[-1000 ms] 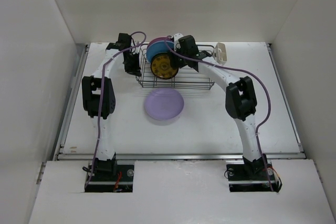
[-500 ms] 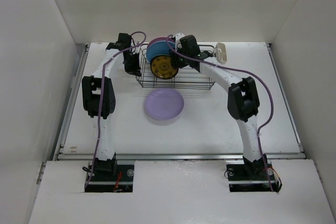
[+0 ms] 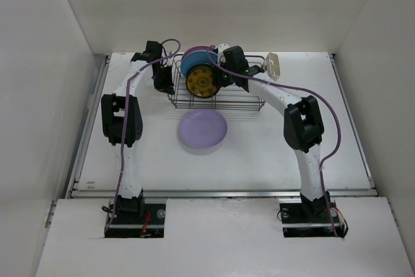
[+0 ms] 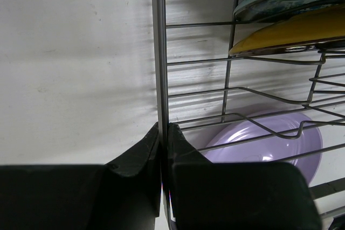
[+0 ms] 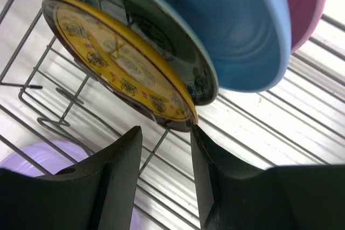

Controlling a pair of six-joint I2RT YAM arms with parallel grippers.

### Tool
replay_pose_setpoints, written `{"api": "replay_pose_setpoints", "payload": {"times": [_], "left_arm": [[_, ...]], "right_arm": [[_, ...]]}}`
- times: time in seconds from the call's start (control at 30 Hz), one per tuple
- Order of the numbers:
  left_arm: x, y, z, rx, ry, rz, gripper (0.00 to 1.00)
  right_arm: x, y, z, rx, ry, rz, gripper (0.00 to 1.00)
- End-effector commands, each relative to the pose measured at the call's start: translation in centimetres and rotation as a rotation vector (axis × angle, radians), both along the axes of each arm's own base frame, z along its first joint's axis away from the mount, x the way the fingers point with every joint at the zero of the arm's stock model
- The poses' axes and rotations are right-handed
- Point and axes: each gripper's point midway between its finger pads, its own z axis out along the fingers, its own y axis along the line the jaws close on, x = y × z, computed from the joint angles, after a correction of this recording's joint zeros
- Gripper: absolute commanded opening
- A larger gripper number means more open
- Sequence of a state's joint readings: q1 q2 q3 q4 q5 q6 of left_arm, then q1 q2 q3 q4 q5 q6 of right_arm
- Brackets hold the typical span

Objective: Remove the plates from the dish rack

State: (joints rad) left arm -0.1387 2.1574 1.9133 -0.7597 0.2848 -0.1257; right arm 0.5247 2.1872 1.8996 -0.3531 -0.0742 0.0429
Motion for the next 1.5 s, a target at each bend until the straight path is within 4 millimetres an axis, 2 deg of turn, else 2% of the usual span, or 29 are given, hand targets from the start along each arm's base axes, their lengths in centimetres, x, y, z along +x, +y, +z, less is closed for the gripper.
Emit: {"api": "replay_pose_setpoints", "payload": {"times": [0.0, 0.13, 0.17, 0.33, 0.43, 0.47, 0.57, 0.6, 0.8, 0.87, 0.9, 1.0, 1.03, 1.07, 1.13, 1.17, 1.2, 1.27, 1.3, 1.37, 1.4, 1.47], "left_arm": [[0.3, -1.1, 1.3, -0.032, -0.022, -0.024, 0.00], [0.1, -0.9, 1.1, -0.022, -0.014, -0.019, 0.00], [0.1, -0.9, 1.1, -0.022, -0.014, -0.019, 0.00], [0.0, -1.3, 0.7, -0.021, -0.005, -0.029, 0.00], [-0.2, -1.3, 0.4, -0.020, 0.004, -0.028, 0.00], [-0.2, -1.3, 0.4, -0.020, 0.004, -0.028, 0.00], [-0.2, -1.3, 0.0, -0.018, 0.013, -0.028, 0.00], [-0.2, -1.3, 0.0, -0.018, 0.013, -0.028, 0.00], [-0.4, -1.1, -0.3, -0.009, 0.021, -0.025, 0.00], [-0.4, -1.1, -0.3, -0.009, 0.021, -0.025, 0.00], [-0.5, -1.5, -0.3, -0.009, 0.021, -0.034, 0.00], [-0.5, -1.5, -0.3, -0.005, 0.018, -0.043, 0.00], [-0.5, -1.5, -0.3, -0.005, 0.018, -0.043, 0.00], [-0.5, -1.5, -0.3, -0.005, 0.018, -0.043, 0.00], [-0.8, -1.4, -0.7, -0.003, 0.028, -0.043, 0.00], [-0.8, -1.4, -0.7, -0.003, 0.028, -0.043, 0.00], [-0.8, -1.4, -0.7, -0.003, 0.028, -0.043, 0.00], [-0.8, -1.4, -0.7, -0.003, 0.028, -0.043, 0.00], [-0.8, -1.6, -0.6, -0.012, 0.029, -0.047, 0.00], [-0.8, -1.6, -0.6, -0.012, 0.030, -0.047, 0.00], [-0.9, -1.8, -0.6, -0.025, 0.034, -0.042, 0.00], [-0.9, -1.8, -1.0, -0.027, 0.046, -0.034, 0.00]], "right_arm": [[1.9, 1.2, 2.2, 0.050, -0.087, -0.014, 0.47], [2.8, 1.0, 1.0, 0.038, -0.069, -0.025, 0.47], [3.1, 1.2, 1.7, 0.049, -0.087, -0.025, 0.47], [3.8, 1.0, 0.5, 0.028, -0.080, -0.047, 0.47], [3.6, 1.4, 0.3, 0.035, -0.078, -0.020, 0.42], [3.7, 1.6, 0.6, 0.046, -0.086, -0.012, 0.36], [4.3, 1.3, -0.6, 0.027, -0.090, -0.039, 0.36], [4.4, 1.1, -1.0, 0.013, -0.085, -0.053, 0.44], [3.7, 0.3, 1.0, 0.023, -0.121, -0.069, 0.54], [3.9, 0.3, 1.7, 0.027, -0.142, -0.064, 0.54], [4.2, 0.5, 2.5, 0.038, -0.160, -0.065, 0.53], [4.6, 1.3, 0.9, 0.045, -0.139, -0.039, 0.46], [4.8, 1.7, 1.0, 0.056, -0.145, -0.028, 0.43], [4.8, 1.7, -0.3, 0.046, -0.128, -0.028, 0.36], [5.2, 1.1, -0.9, 0.036, -0.122, -0.045, 0.21], [5.0, 1.0, -1.3, 0.031, -0.113, -0.045, 0.07], [5.1, 0.8, -0.4, 0.033, -0.129, -0.054, 0.01], [4.8, 0.4, -0.1, 0.022, -0.138, -0.059, 0.00], [4.8, 0.3, 1.7, 0.040, -0.168, -0.060, 0.00], [4.8, -0.1, 3.6, 0.040, -0.209, -0.075, 0.00], [4.7, -0.5, 6.0, 0.055, -0.250, -0.091, 0.00], [4.6, -0.8, 9.0, 0.081, -0.301, -0.102, 0.00]]}}
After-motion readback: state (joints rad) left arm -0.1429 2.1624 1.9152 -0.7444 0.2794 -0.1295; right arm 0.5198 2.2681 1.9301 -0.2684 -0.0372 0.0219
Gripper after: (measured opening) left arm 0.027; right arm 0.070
